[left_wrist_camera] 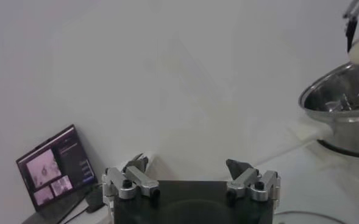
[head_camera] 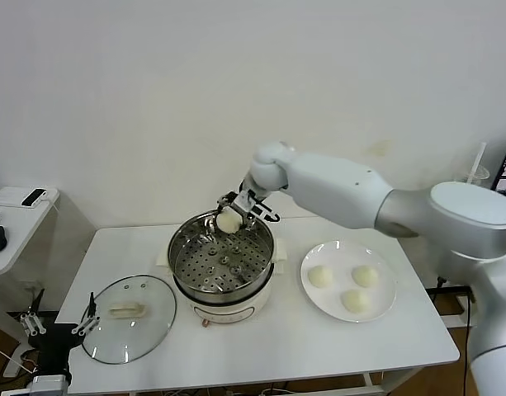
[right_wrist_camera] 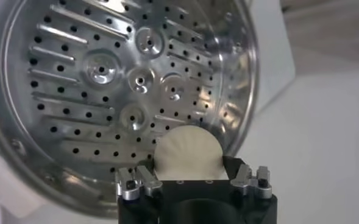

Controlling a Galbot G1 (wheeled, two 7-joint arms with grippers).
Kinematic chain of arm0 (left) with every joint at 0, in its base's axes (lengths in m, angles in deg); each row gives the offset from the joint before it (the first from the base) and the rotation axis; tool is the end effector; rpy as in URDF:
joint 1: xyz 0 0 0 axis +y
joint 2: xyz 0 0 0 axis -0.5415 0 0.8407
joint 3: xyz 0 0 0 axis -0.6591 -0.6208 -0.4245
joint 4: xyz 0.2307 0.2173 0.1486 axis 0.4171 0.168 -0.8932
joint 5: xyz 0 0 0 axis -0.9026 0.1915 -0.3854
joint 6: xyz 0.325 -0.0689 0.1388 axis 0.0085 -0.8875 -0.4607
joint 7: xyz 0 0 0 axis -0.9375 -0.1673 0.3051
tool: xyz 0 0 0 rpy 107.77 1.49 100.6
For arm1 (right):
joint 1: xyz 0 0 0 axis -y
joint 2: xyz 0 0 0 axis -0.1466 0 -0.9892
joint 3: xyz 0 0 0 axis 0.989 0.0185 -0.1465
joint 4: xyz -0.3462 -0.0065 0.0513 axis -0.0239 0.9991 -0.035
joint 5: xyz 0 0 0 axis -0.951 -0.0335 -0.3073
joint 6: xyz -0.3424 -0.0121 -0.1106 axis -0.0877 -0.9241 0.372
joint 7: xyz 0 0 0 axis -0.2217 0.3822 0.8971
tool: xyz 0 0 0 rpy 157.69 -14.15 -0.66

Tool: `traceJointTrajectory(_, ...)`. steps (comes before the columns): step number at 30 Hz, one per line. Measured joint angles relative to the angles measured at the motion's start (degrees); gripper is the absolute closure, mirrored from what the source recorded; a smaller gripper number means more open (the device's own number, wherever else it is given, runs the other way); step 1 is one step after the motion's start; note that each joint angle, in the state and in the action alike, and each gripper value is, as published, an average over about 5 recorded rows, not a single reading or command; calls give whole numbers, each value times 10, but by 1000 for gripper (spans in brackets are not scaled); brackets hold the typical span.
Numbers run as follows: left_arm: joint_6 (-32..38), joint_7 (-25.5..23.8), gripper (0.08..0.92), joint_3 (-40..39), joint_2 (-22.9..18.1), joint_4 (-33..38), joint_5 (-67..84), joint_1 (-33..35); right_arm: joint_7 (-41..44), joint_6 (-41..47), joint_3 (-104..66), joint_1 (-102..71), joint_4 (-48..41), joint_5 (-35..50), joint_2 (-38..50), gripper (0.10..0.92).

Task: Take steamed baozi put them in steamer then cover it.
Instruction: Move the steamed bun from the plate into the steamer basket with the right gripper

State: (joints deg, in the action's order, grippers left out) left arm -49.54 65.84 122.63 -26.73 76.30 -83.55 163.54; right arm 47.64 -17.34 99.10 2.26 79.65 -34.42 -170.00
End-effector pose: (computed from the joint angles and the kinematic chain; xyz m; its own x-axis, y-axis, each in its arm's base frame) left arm 0.1320 0.1255 -0.2625 -0.9560 -0.2916 0.0318 -0.2340 0.8237 0.5165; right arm 0.5956 0.1953 -0.0995 -0.2947 -0.4053 0.8654 -0.2507 -0.8411 -0.4793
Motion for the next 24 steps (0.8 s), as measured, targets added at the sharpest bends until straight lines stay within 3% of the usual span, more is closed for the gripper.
traceJointTrajectory(14, 3, 2, 177, 14, -1, 6, 0, 9, -37, -92, -17, -33, -77, -110, -52, 313)
traceJointTrajectory(17, 3, 2, 177, 15, -1, 6, 0, 8, -38, -99, -18, -33, -82, -115, -54, 306)
traceJointTrajectory(24, 3, 1, 177, 15, 0, 6, 0, 7, -15, -86, -11, -5, -65, -73, -45, 208)
